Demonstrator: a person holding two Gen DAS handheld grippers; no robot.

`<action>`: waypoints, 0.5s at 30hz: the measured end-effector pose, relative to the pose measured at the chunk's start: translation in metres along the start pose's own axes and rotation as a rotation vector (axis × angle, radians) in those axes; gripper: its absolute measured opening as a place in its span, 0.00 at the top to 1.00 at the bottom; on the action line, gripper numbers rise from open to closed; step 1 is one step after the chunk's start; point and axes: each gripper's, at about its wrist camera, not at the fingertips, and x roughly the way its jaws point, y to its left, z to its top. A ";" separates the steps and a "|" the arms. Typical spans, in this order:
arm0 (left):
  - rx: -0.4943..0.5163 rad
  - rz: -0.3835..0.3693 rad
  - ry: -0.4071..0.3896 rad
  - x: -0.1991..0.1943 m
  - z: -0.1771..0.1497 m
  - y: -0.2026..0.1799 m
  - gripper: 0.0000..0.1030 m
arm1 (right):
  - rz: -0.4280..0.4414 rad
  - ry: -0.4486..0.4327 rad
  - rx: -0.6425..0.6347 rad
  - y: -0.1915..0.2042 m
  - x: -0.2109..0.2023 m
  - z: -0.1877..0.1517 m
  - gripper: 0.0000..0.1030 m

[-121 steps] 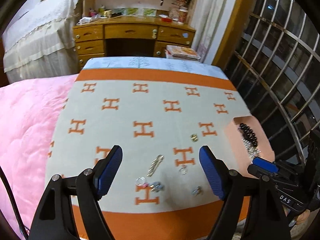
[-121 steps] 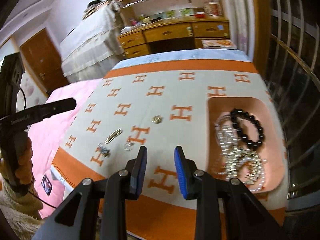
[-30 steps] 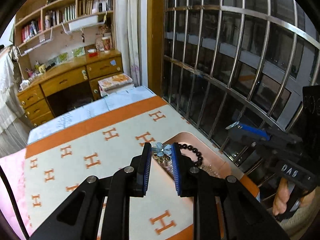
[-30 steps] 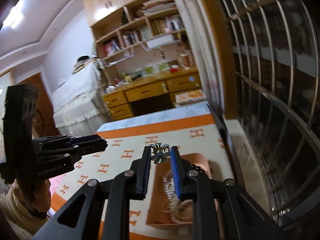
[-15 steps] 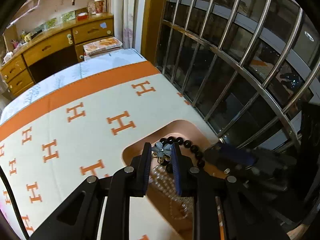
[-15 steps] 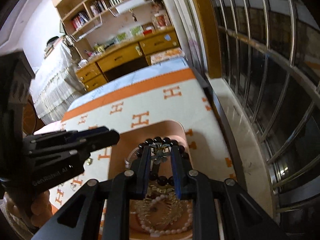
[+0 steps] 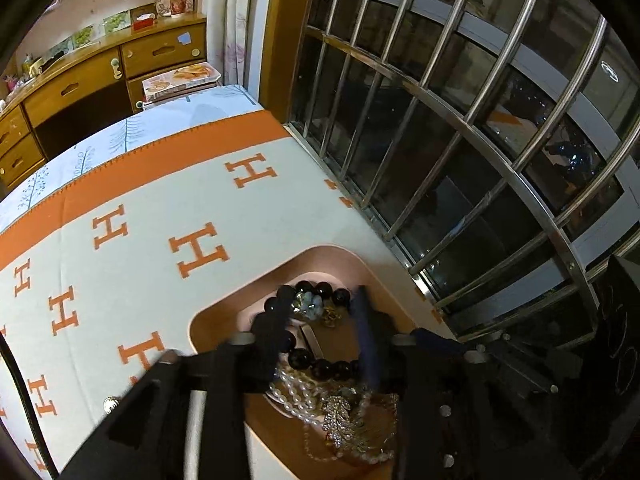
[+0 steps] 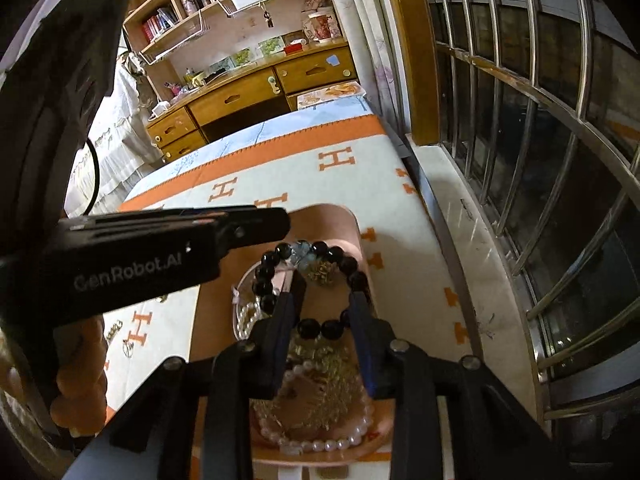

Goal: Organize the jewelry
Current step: 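Carry both blue flower earrings into the pink box and open both tools, then move both tools back to the safety-pin brooch and gold coin pendant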

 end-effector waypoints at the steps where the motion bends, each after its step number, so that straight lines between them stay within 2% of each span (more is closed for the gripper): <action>1: -0.002 0.011 -0.010 -0.002 -0.002 -0.001 0.33 | 0.002 0.003 -0.001 0.000 -0.001 -0.001 0.71; 2: -0.002 0.022 -0.027 -0.005 -0.004 -0.001 0.27 | 0.006 0.007 0.000 0.001 -0.001 -0.002 0.71; 5: 0.018 0.057 -0.066 -0.018 -0.012 -0.003 0.27 | 0.017 0.009 -0.002 0.004 -0.005 -0.005 0.71; 15: -0.036 0.184 -0.186 -0.078 -0.059 0.023 0.26 | 0.050 0.009 -0.060 0.034 -0.014 -0.013 0.71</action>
